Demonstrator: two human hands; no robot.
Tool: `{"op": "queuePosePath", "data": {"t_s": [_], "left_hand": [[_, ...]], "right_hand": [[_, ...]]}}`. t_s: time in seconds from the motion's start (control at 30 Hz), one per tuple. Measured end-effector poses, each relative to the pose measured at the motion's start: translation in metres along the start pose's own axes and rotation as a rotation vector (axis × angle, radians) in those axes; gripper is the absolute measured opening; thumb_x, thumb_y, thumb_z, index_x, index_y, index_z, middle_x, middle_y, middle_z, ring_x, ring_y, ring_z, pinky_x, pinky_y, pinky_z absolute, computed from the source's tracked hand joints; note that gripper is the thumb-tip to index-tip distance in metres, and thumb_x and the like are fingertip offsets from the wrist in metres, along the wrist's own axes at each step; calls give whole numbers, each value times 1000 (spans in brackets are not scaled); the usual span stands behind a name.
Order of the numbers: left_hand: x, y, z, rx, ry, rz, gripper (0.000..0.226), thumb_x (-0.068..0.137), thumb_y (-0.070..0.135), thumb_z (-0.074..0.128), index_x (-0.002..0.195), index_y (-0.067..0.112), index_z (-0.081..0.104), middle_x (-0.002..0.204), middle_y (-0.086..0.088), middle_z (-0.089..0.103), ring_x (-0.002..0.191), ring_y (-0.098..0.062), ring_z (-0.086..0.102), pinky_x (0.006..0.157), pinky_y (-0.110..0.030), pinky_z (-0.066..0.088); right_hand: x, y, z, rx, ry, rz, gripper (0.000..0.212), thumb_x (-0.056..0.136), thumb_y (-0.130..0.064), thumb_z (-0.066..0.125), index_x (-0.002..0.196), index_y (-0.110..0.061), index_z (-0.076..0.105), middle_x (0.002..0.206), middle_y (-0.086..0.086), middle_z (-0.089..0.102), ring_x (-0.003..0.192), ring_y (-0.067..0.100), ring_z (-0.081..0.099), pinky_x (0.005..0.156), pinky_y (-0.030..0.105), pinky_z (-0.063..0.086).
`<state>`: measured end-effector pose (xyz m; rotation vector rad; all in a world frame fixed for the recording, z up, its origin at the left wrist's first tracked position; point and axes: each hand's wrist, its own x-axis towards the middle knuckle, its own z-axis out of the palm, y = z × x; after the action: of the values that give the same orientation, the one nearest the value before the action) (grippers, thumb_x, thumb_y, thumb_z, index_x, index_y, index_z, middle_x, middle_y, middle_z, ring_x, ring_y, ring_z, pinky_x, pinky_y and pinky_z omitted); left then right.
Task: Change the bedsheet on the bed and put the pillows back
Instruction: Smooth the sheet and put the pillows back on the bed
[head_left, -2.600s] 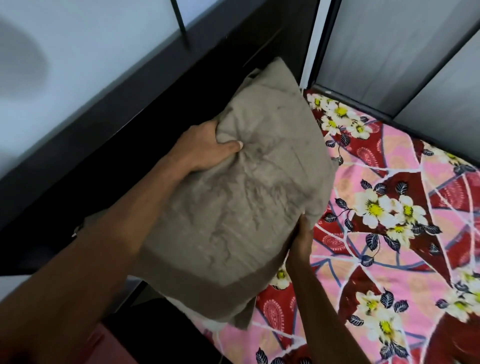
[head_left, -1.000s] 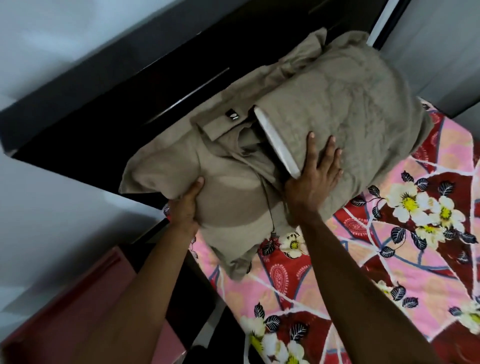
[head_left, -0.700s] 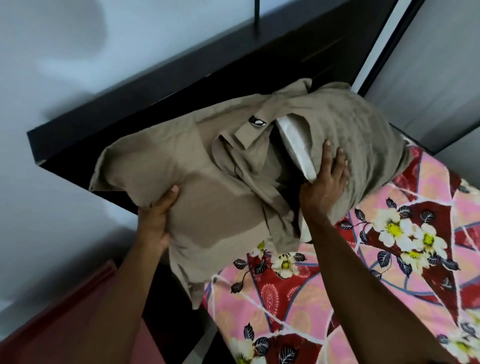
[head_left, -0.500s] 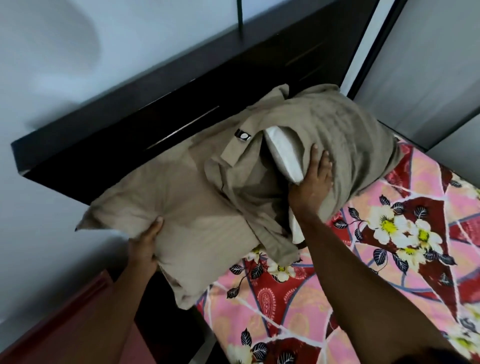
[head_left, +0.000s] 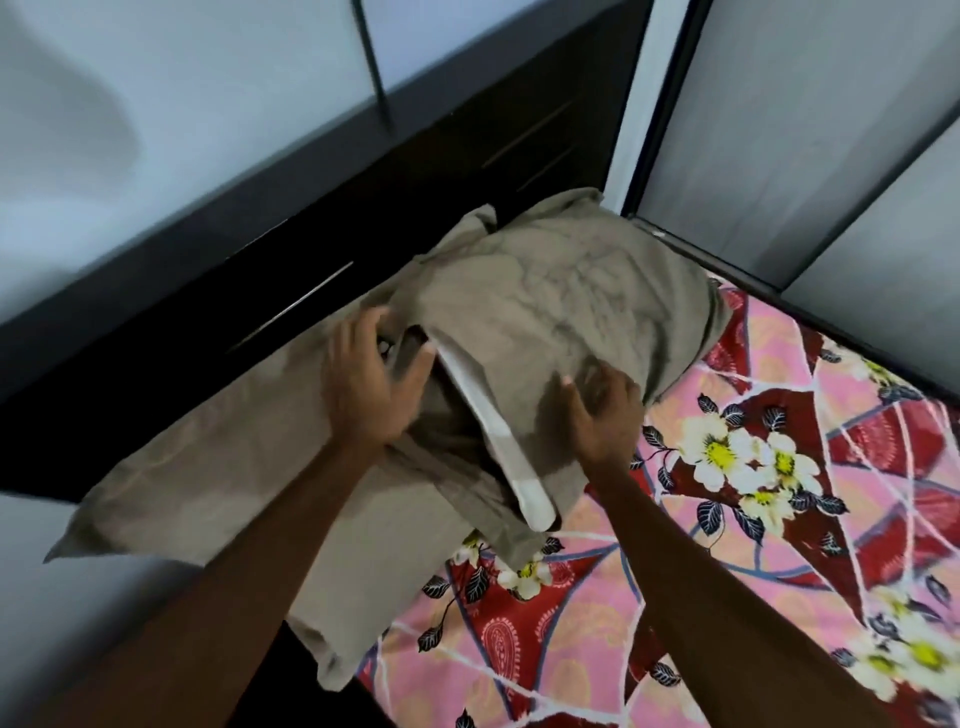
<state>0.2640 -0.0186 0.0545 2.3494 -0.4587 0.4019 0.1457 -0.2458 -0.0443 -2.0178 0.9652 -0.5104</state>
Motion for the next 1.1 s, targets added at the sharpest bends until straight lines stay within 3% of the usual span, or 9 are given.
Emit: {"op": "queuePosePath", "data": {"t_s": [0.2,0.3,0.37,0.53,0.77,0.83,0.9,1.0,1.1], "left_hand": [[141,10,60,-114,-826,-325,85,53,70,76,131,46,56,142,8,54,127,-16,53,111,-43,41],[142,2,64,-190,-952,-228,80,52,57,79,129,54,57,149,10,48,135,-14,47,116,-41,36],[133,5,67,-42,-853,-21,81,59,58,66,138,46,51,152,6,43,140,-14,40,118,-39,32],[106,12,69,-81,-629,15,67,68,38,56,135,27,61,137,-8,53,131,-24,48,111,-30,37],[54,51,63,-399,-620,-210,50,84,-4,61,132,12,59,123,2,64,107,8,59,96,-14,44],[22,62,78,-580,-712,-427,54,85,-12,57,135,7,51,128,-3,61,103,5,62,92,-15,46],[-9,65,88,-592,-954,-670,47,90,-14,50,134,2,57,124,-15,66,99,-15,65,85,-27,51],[-24,88,91,-570,-1291,-604,35,92,-19,47,112,6,60,91,-7,63,69,-8,66,60,-17,51],[-3,116,90,-681,-1149,-614,38,94,-5,55,118,23,62,89,4,66,75,-6,66,64,-23,51]], "right_hand": [[64,49,-6,555,36,802,85,78,-46,81,145,-13,40,132,15,59,111,29,61,91,37,51],[74,69,-3,817,-164,957,65,72,-45,86,122,-10,64,105,9,74,92,26,71,77,36,56],[80,83,1,866,-239,988,77,55,-51,94,118,-14,71,107,9,76,97,29,73,90,43,57],[90,73,-33,937,-148,855,60,70,-24,85,125,-9,68,114,10,75,104,28,72,93,43,56],[145,18,-148,684,43,690,85,48,-22,93,125,-5,64,114,7,73,98,27,72,79,34,60],[165,-14,-185,515,100,644,75,53,-20,92,120,-7,61,116,5,69,95,24,68,66,25,57],[184,-45,-206,408,155,504,70,53,-17,88,118,-7,65,113,8,70,96,27,68,75,34,60],[199,-93,-205,304,202,325,43,66,-16,77,108,-13,70,101,2,71,88,21,68,80,31,59],[194,-133,-166,267,129,285,24,69,-22,75,90,-22,63,88,-3,64,79,14,62,71,26,57]]}}
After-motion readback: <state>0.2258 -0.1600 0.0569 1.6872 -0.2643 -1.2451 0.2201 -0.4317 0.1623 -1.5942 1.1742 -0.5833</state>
